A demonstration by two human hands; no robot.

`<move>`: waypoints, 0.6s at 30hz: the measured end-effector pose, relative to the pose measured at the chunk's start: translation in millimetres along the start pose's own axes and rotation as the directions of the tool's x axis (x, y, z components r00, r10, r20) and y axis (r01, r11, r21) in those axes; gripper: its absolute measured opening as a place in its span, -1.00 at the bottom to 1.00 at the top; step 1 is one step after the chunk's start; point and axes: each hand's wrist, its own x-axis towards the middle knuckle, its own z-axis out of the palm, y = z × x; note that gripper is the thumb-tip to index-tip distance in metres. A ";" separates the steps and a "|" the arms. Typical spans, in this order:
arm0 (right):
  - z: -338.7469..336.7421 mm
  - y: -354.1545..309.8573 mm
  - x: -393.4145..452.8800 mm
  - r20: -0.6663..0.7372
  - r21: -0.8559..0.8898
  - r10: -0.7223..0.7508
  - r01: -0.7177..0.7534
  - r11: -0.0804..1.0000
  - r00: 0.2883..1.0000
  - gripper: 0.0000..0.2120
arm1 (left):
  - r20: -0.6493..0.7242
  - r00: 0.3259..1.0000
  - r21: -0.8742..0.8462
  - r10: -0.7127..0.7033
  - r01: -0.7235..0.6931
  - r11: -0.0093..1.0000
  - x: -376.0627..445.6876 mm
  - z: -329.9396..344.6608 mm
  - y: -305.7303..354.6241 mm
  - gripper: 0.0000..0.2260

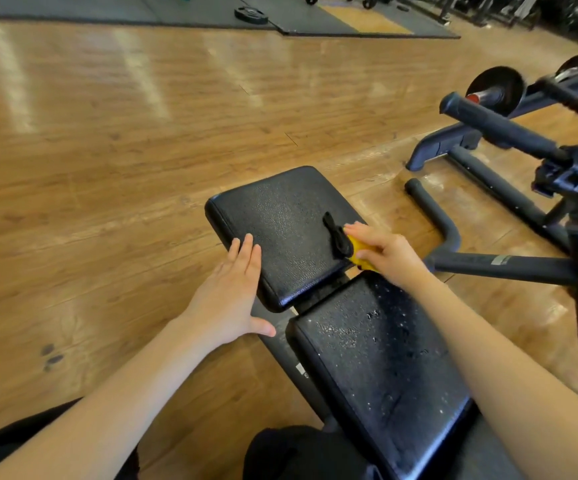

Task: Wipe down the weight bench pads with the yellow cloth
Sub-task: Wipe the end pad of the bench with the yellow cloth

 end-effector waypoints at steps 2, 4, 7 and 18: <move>-3.0 1.4 7.5 -0.043 0.115 0.142 -0.136 0.984 0.989 -0.54 | -0.007 1.000 -0.007 -0.004 0.004 1.000 1.2 0.4 0.1 0.12; 5.3 -3.7 14.5 -0.131 0.205 0.283 -0.253 0.945 0.950 -0.59 | -0.024 1.000 -0.022 -0.013 0.013 1.000 1.4 1.5 1.6 0.09; 33.0 -30.2 19.5 -0.277 0.050 0.277 -0.274 0.960 0.920 -0.63 | -0.083 0.996 -0.058 -0.040 0.035 0.998 1.6 5.2 4.4 0.02; 38.1 -39.1 27.6 -0.187 -0.113 0.089 -0.112 0.987 0.978 -0.60 | -0.068 0.992 -0.124 -0.107 0.098 0.987 12.0 2.6 3.3 0.08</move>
